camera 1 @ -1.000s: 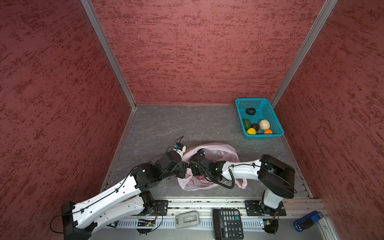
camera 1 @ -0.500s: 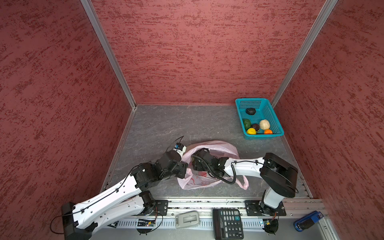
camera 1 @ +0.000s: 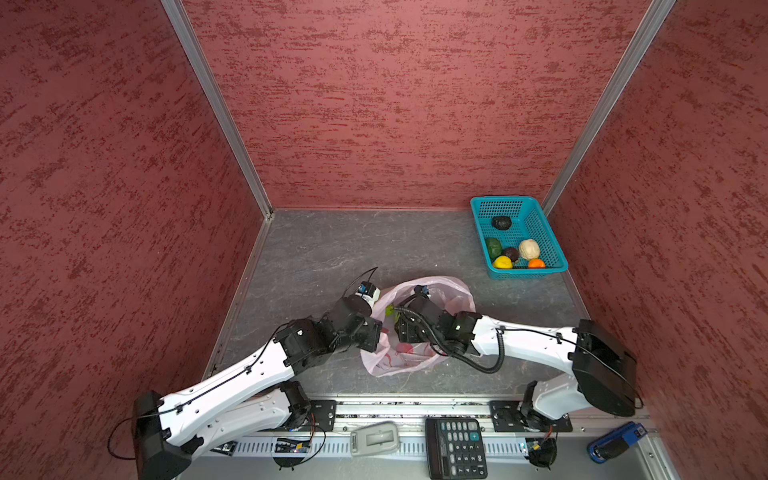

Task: Untie the knot of the plastic bag and take out the fruit
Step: 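Close the right gripper on the larger spotted green fruit and lift, then carry the spotted green fruit with the right gripper to the teal basket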

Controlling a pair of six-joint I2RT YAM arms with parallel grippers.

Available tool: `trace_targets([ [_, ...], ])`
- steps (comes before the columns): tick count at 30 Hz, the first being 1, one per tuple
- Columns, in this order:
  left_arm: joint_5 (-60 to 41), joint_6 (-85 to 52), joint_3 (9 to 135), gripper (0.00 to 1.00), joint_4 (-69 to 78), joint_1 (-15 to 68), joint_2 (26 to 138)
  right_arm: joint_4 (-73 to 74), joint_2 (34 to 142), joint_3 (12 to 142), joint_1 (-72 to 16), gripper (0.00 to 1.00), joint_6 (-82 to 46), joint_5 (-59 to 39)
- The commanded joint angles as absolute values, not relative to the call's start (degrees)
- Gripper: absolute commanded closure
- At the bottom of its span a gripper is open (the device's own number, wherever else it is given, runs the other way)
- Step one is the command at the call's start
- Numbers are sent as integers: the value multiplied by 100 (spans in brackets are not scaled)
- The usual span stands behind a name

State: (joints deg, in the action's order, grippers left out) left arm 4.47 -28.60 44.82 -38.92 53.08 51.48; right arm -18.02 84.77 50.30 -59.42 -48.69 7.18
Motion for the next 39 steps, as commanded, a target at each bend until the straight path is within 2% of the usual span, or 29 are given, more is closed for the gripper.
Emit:
trace_targets([
  [1,473,-2753,4595,100,-3566,5233,5176,-2311,8091,5242,-5991,48,-4685,432],
  [14,336,-2769,4586,100,-3138,5193,5431,-2919,7196,5855,-6223,48,-4410,149],
  [26,387,-2812,4580,100,-3129,5192,5416,-4200,6624,6994,-6094,47,-4275,610],
  [39,266,-2864,4461,100,-2785,5371,5539,-4331,6449,7523,-3840,46,-3332,341],
])
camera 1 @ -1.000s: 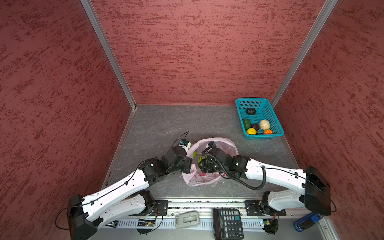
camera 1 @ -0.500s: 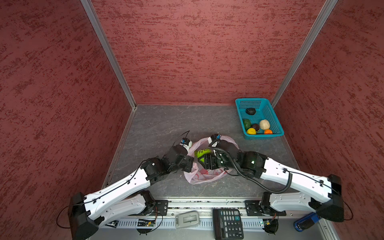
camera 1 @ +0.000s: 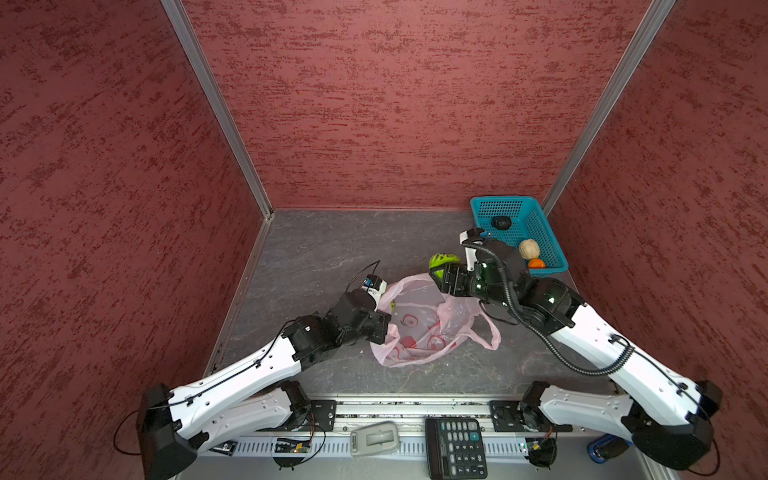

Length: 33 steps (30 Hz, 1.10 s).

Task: Untie the knot of the plastic bag and take out the fruit
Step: 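Carry the spotted green fruit with the right gripper to the teal basket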

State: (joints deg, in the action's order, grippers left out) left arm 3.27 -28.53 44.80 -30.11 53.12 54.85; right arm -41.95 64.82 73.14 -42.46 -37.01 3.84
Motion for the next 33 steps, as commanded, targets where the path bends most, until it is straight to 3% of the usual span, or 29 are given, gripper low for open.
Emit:
trace_targets([
  [1,270,-2865,4468,100,-2764,5386,5553,-4334,6466,7516,-3632,46,-3281,322],
  [8,255,-2913,4465,100,-2586,5501,5661,-3646,6621,6988,-1637,46,-2978,-337],
  [15,274,-2926,4442,100,-2609,5589,5643,-2754,7586,6943,-349,46,-2570,-519],
  [23,323,-3077,4321,100,-2613,5676,5435,-2046,9290,7683,391,46,-2386,-586],
  [33,334,-3213,4291,100,-2714,5800,5318,-2010,11288,9110,695,45,-2408,-539],
])
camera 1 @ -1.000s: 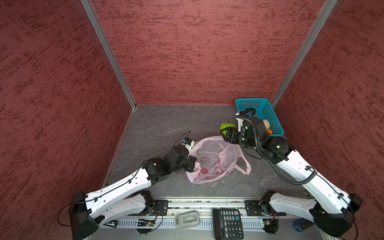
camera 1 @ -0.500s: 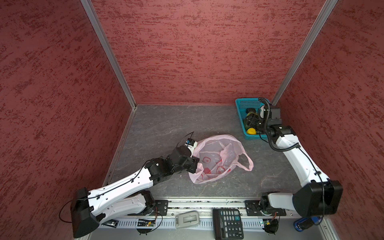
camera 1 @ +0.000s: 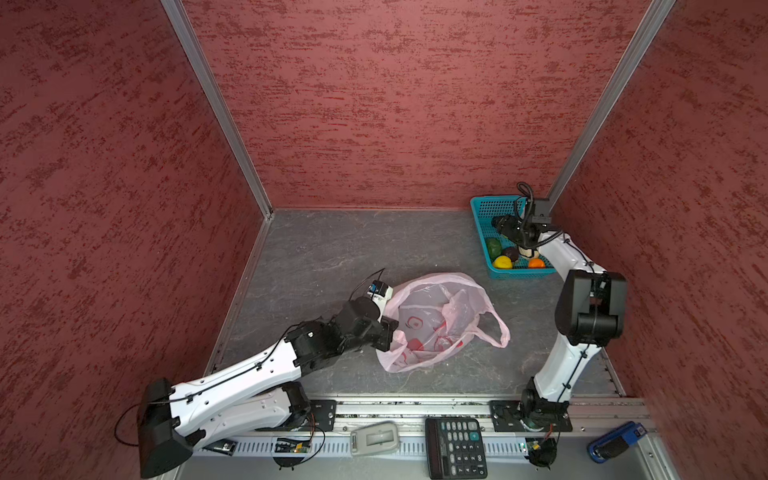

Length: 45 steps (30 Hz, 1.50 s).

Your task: Untie the knot of the plastic bag and take out the fruit

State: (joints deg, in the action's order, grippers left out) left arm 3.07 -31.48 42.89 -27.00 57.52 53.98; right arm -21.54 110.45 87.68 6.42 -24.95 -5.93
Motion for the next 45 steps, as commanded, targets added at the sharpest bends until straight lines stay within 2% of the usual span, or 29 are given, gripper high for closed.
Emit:
trace_targets([
  [1,348,-3231,4282,100,-2730,5817,5313,-2062,11454,9240,720,45,-2400,-509],
  [9,415,-3244,4338,100,-2840,5866,5313,-2347,12088,9775,776,42,-2320,-246],
  [17,391,-3202,4396,100,-2909,5866,5341,-2742,12173,10041,789,20,-2224,-28],
  [29,316,-3148,4348,100,-2770,5871,5380,-2856,11799,9802,784,11,-2059,-105],
  [35,292,-3076,4382,100,-2703,5870,5457,-2703,11062,9131,731,11,-2083,-412],
  [45,230,-2955,4460,100,-2505,5868,5641,-3569,8839,7999,117,11,-1959,-1147],
])
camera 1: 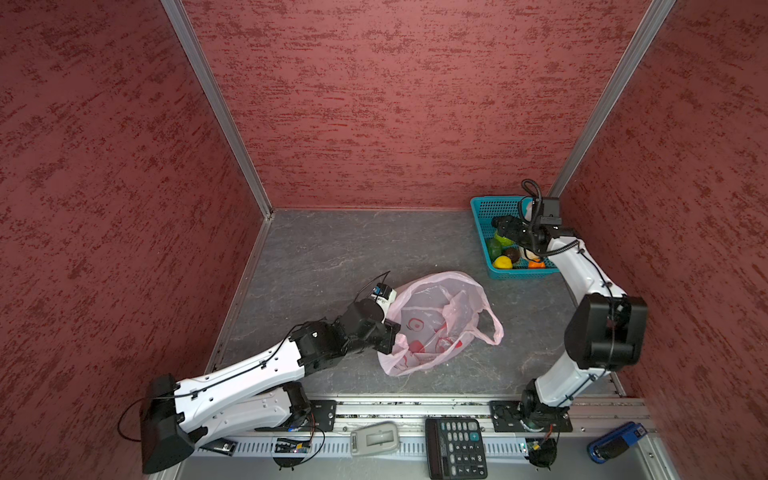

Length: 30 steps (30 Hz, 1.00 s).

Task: Untie the knot of the plastic bag and take out the fruit
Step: 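Move the right gripper back into the bag opening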

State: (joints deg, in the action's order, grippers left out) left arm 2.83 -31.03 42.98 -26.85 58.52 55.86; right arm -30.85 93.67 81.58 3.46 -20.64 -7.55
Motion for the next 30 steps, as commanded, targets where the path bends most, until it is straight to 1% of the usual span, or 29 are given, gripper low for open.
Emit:
trace_targets([
  [1,233,-2930,4488,100,-2500,5865,5666,-3696,8644,7929,25,11,-1976,-1225],
  [6,164,-2822,4602,100,-2452,5851,5773,-4515,7640,7800,-761,11,-2138,-1566],
  [13,106,-2760,4679,100,-2503,5825,5814,-5225,6865,7889,-2258,11,-2789,-1720],
  [17,97,-2760,4651,100,-2498,5782,5743,-5543,6629,7821,-3182,12,-3197,-1432],
  [23,-58,-2751,4598,100,-2317,5743,5752,-5418,6390,7320,-4189,12,-3745,-973],
  [26,-153,-2747,4583,100,-2184,5747,5779,-5280,6372,6956,-4565,13,-3830,-737],
  [30,-438,-2769,4503,100,-1819,5760,5779,-5110,6372,6470,-4860,13,-3863,-538],
])
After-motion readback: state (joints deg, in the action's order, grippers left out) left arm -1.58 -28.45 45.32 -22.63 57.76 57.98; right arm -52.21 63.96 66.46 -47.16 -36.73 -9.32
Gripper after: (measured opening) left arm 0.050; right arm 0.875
